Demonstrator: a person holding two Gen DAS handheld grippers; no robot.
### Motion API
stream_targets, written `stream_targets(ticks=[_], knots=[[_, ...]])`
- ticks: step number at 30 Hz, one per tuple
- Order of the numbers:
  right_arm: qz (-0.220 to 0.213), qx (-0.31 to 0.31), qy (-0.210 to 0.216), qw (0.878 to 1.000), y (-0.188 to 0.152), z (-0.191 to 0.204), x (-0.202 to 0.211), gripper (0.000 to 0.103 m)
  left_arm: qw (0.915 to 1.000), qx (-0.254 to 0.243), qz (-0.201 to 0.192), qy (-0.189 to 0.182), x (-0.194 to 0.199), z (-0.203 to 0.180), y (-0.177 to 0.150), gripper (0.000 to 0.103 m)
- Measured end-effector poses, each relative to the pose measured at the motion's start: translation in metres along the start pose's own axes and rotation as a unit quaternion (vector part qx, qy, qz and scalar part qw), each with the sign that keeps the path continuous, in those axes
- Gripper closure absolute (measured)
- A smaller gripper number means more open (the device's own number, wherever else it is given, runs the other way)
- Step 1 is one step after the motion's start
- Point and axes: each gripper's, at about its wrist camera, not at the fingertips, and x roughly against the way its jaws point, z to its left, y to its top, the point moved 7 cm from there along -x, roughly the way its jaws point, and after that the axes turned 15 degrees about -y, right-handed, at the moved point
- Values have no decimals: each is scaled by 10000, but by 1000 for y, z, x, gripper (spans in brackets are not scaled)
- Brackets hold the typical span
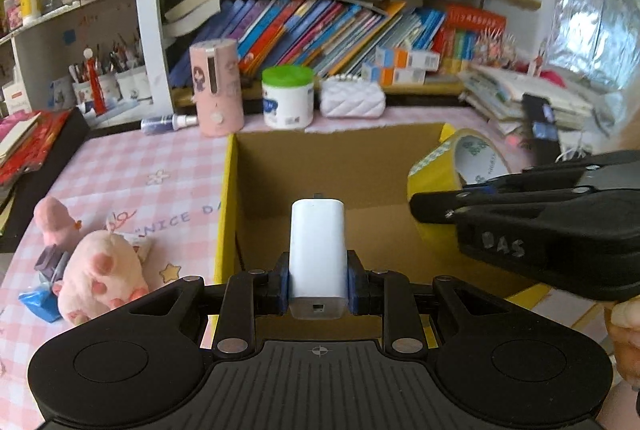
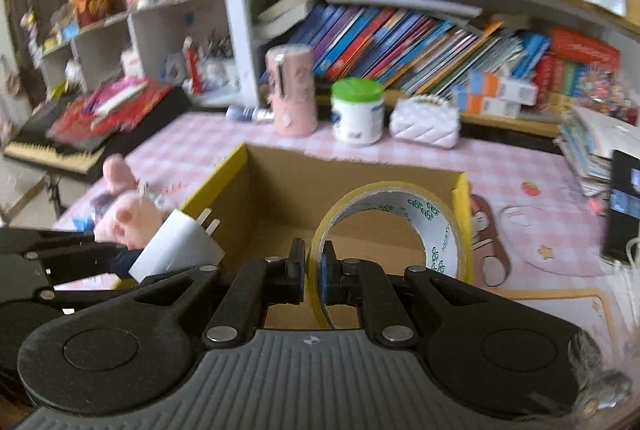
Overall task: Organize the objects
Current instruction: 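Lower the tape roll into the box and open the right tool while the left tool releases the charger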
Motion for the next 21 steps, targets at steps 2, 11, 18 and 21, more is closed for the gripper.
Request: stream_targets(ticks=[2,11,18,21], knots=[[140,157,82,9997,-4,4,-12,96,9999,-51,95,69,-7,0,-2,79],[755,886,328,9927,-27,16,-56,96,9983,-189,435,332,-28,4,-9,79],[1180,1145,471,9853,-36,16,-75,96,9967,-392,541,464,-37,2,-7,79],[1320,1211,519,9825,-38,16,-78,96,9960,-468,555,520,-39,2,-7,79]])
